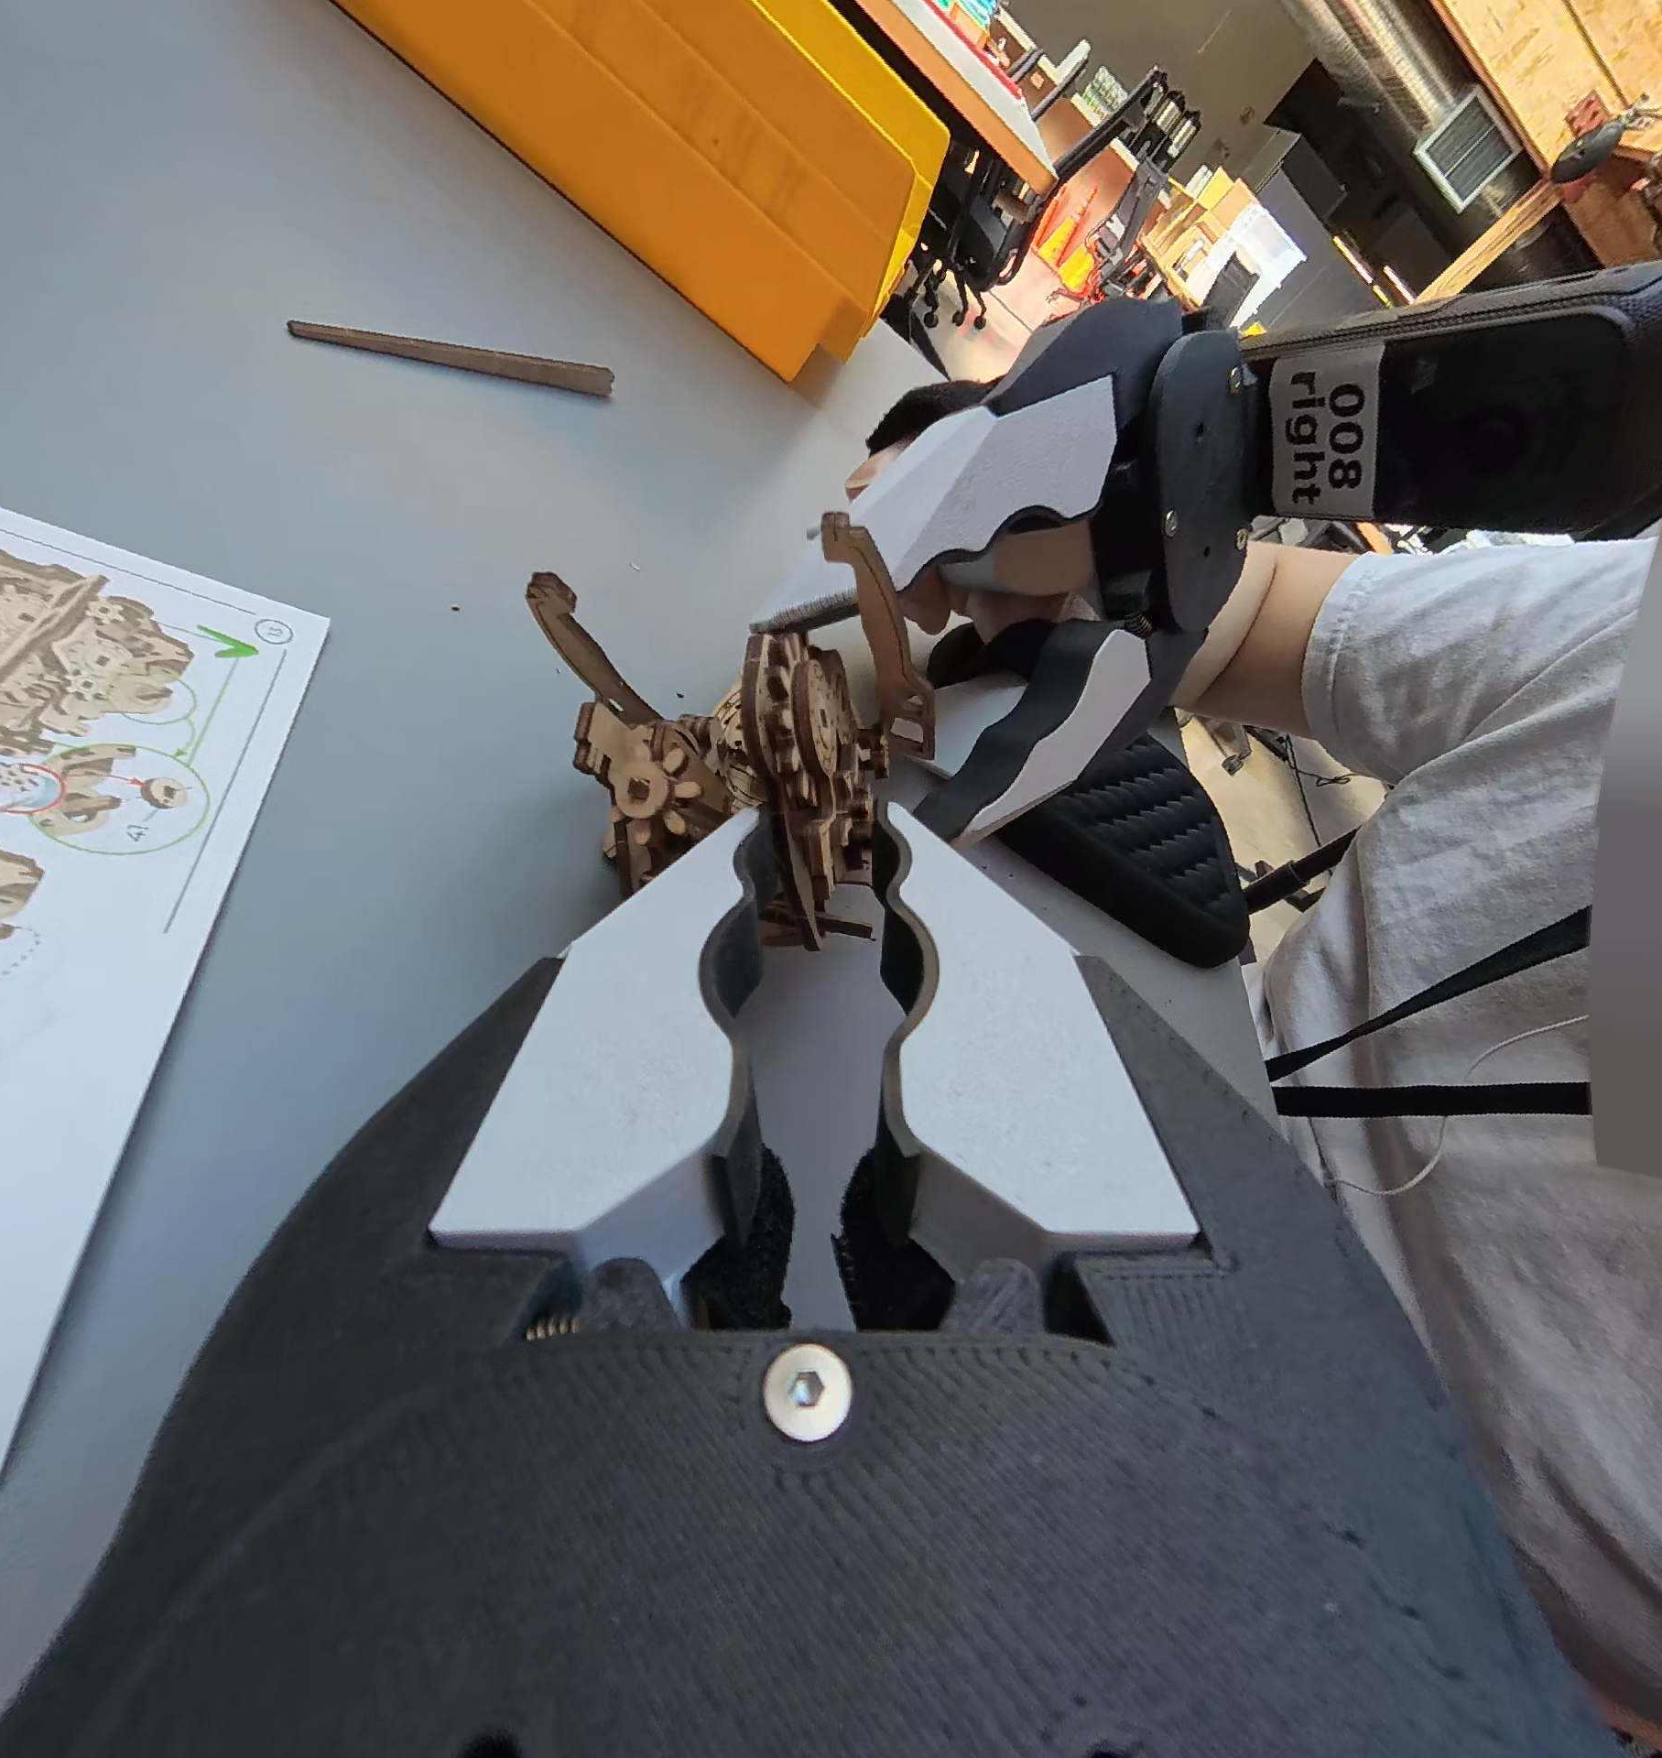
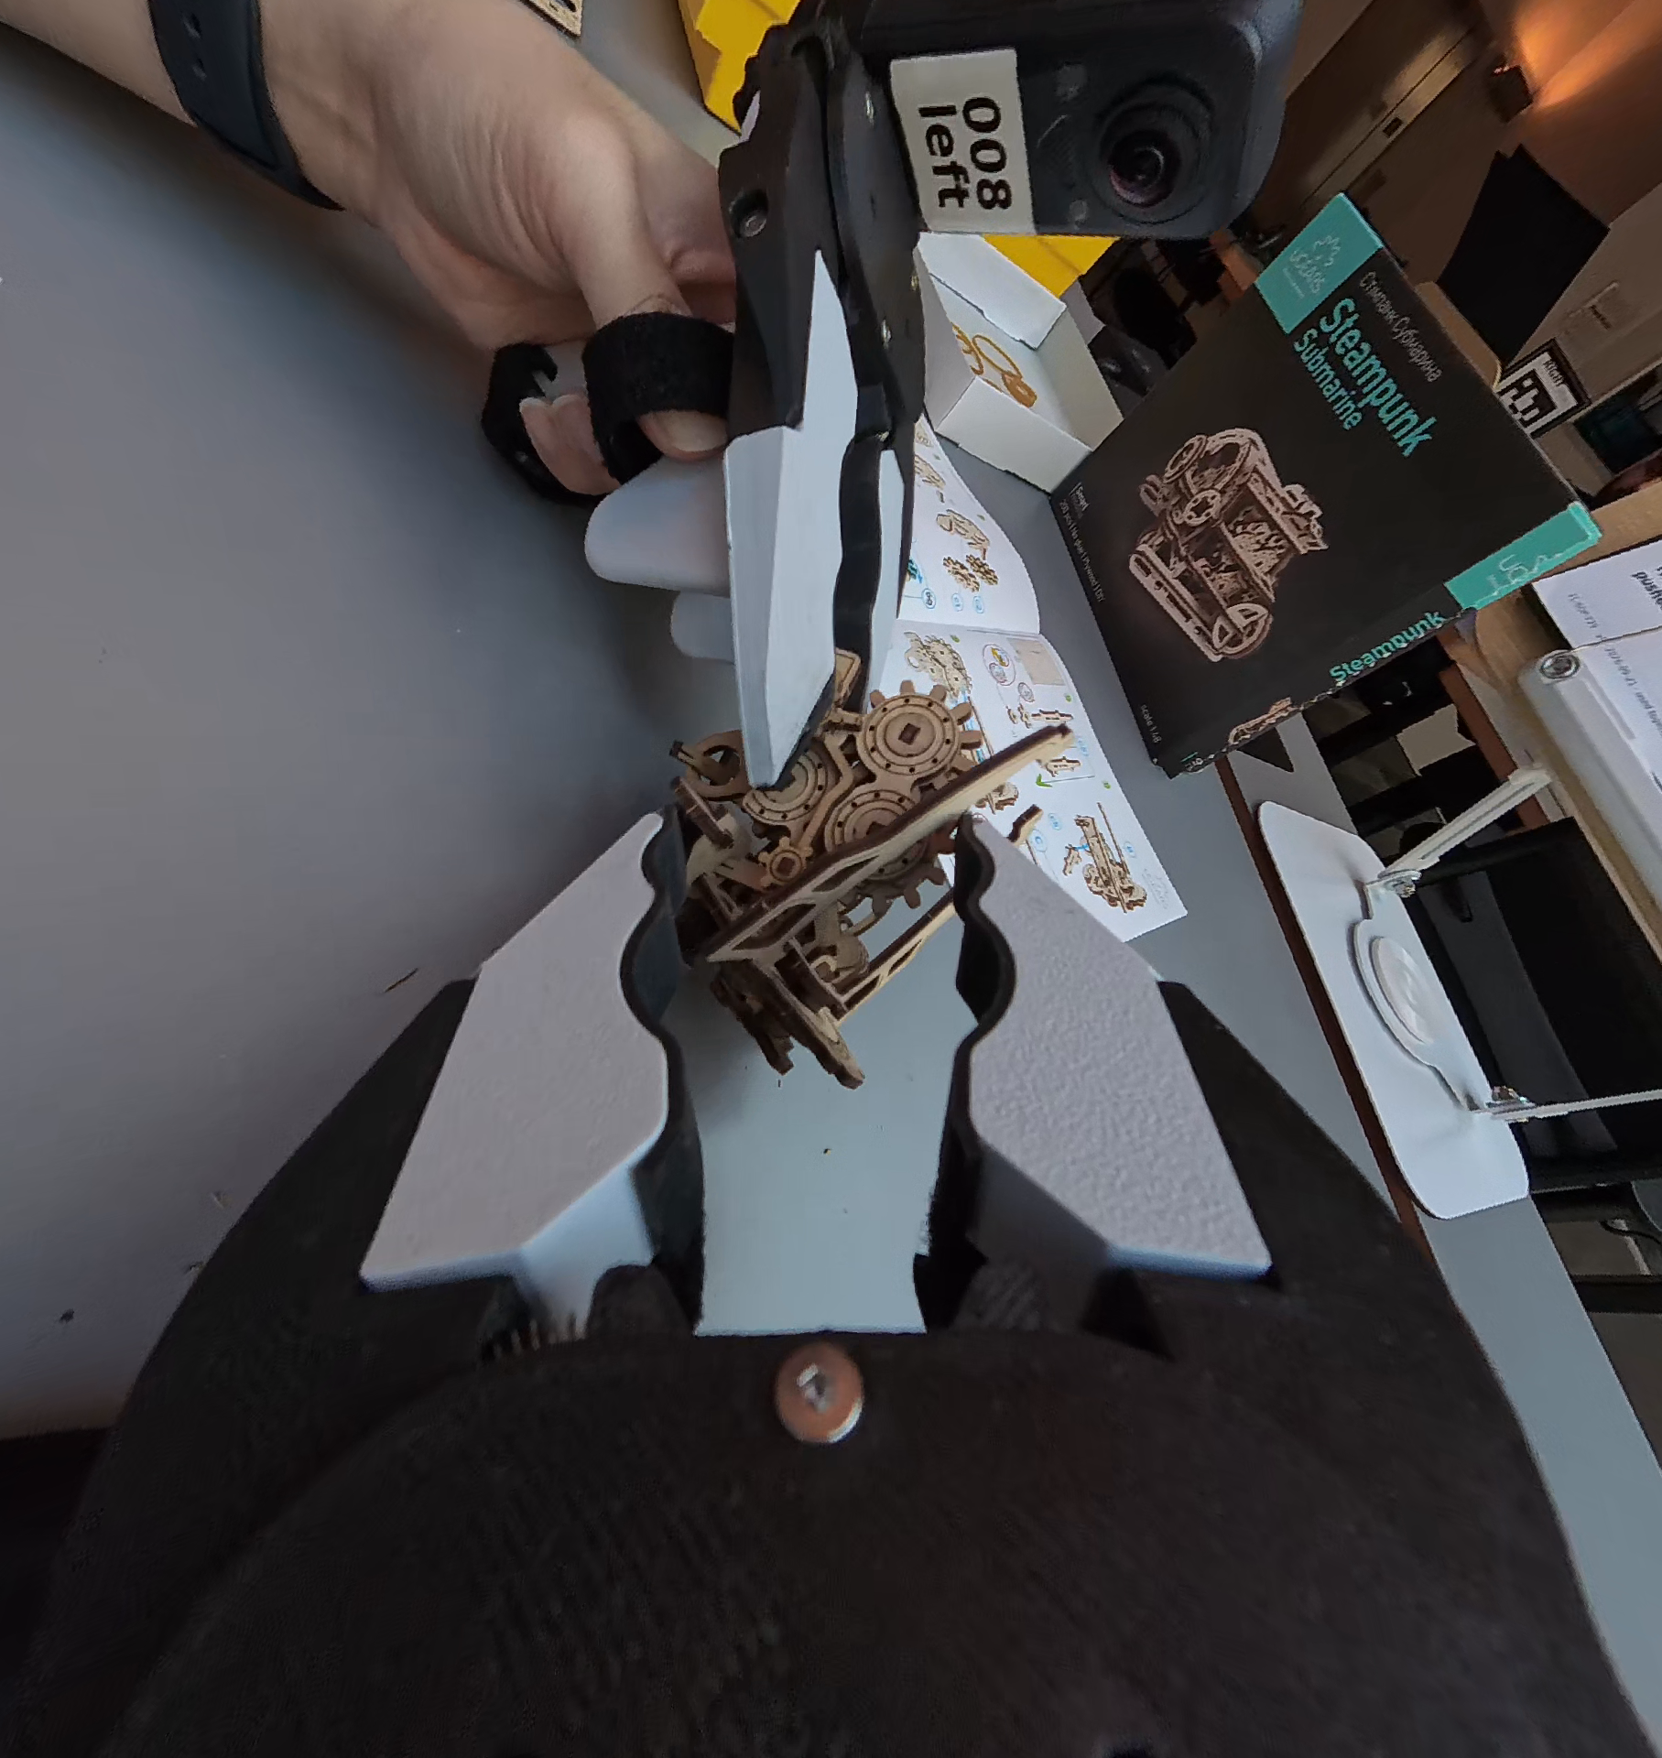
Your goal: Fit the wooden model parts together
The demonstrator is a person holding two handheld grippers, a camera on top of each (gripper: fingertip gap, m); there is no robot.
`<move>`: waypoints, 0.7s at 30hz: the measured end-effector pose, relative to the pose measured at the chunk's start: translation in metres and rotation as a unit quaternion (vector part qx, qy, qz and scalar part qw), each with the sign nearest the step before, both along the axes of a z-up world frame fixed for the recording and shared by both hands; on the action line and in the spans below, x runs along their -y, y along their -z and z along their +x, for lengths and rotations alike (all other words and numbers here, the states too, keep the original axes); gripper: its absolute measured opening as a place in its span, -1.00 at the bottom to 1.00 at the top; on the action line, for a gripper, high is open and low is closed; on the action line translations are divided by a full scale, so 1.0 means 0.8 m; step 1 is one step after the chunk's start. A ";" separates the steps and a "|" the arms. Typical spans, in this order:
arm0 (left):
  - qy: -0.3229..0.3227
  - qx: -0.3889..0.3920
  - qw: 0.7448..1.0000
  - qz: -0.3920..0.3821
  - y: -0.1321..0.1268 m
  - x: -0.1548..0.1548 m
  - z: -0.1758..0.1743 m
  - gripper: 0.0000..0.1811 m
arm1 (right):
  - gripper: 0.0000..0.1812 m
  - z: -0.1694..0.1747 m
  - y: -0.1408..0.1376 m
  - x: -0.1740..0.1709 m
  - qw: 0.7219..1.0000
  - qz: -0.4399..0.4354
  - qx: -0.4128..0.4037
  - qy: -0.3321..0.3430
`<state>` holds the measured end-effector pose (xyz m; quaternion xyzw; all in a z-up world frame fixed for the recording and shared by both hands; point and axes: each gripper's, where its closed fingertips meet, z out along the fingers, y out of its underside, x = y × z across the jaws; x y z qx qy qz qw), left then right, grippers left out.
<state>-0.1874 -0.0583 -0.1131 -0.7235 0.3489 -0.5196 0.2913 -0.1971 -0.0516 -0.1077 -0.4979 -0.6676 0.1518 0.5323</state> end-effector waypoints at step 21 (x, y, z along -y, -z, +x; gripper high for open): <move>-0.010 -0.013 1.000 0.017 0.001 -0.002 0.000 -0.81 | -0.34 -0.002 0.010 -0.004 1.000 0.010 0.007 0.009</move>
